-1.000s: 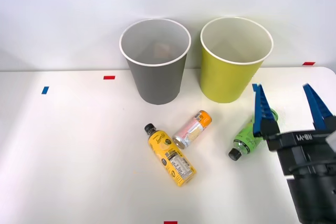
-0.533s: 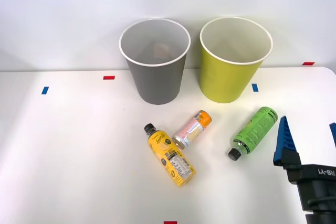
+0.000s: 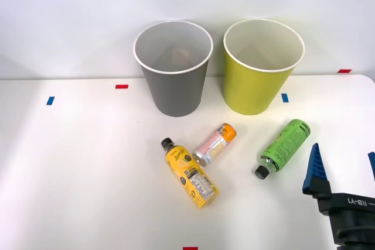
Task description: Put cans in the gray bin, plastic bottles in the light green bin
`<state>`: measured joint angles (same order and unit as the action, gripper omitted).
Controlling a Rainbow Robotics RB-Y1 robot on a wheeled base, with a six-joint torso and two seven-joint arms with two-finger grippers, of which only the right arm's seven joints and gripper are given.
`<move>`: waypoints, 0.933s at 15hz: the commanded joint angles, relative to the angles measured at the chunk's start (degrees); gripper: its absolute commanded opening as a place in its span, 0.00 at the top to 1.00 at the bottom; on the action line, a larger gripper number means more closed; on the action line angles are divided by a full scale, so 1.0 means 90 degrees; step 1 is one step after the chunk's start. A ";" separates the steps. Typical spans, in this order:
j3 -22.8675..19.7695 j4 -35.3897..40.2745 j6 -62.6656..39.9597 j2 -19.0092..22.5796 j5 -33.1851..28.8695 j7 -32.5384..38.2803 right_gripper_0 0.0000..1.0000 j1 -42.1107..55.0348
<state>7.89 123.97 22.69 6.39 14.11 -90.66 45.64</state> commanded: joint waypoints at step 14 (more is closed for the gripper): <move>0.0285 -0.0132 0.0799 0.0071 -0.1655 0.0659 0.00 0.1570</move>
<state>9.85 122.78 29.34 6.91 -0.85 -80.75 58.90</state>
